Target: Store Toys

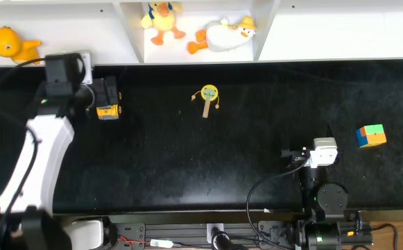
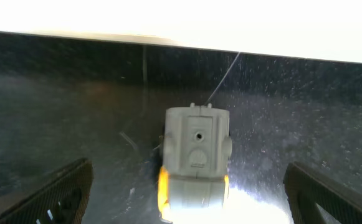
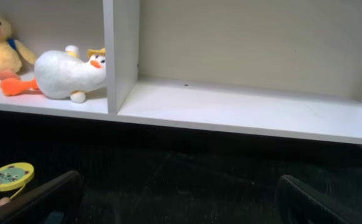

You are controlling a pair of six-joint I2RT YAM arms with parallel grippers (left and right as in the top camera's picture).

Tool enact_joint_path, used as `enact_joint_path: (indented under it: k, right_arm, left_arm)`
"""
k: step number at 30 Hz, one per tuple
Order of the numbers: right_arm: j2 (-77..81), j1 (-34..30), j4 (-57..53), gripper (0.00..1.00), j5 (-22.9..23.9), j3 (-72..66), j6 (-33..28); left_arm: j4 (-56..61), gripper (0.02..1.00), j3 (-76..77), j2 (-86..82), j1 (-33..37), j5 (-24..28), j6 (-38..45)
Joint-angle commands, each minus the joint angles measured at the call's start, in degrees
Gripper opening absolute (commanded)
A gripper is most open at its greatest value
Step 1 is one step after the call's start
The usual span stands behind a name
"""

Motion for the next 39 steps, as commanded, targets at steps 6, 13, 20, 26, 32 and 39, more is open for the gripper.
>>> enact_joint_path:
  k: [6, 13, 20, 26, 32, 39]
  right_arm:
    - [-0.35, 0.20, 0.28, 0.996, -0.35, -0.81, 0.44]
    - [-0.35, 0.20, 0.28, 0.996, -0.35, -0.81, 0.44]
    - [-0.35, 0.20, 0.28, 0.996, -0.35, -0.81, 0.44]
    - [-0.35, 0.20, 0.28, 0.996, -0.35, -0.81, 0.44]
    - [-0.35, 0.20, 0.28, 0.996, -0.35, -0.81, 0.44]
    - [-0.35, 0.20, 0.28, 0.996, -0.35, -0.81, 0.44]
  left_arm:
    - [1.31, 0.998, -0.33, 7.52, -2.05, 1.42, -2.45]
    - [3.15, 0.967, -0.33, 10.67, -2.34, 1.46, -2.69]
    - [-0.04, 0.807, -0.33, 10.80, -2.34, 1.44, -2.67]
    - [-0.44, 0.454, -0.33, 10.78, -2.34, 1.44, -2.67]
    - [-1.27, 0.327, -0.33, 8.17, -2.34, 1.44, -2.67]
    - [-4.63, 0.325, -0.33, -0.63, -2.34, 1.40, -2.54]
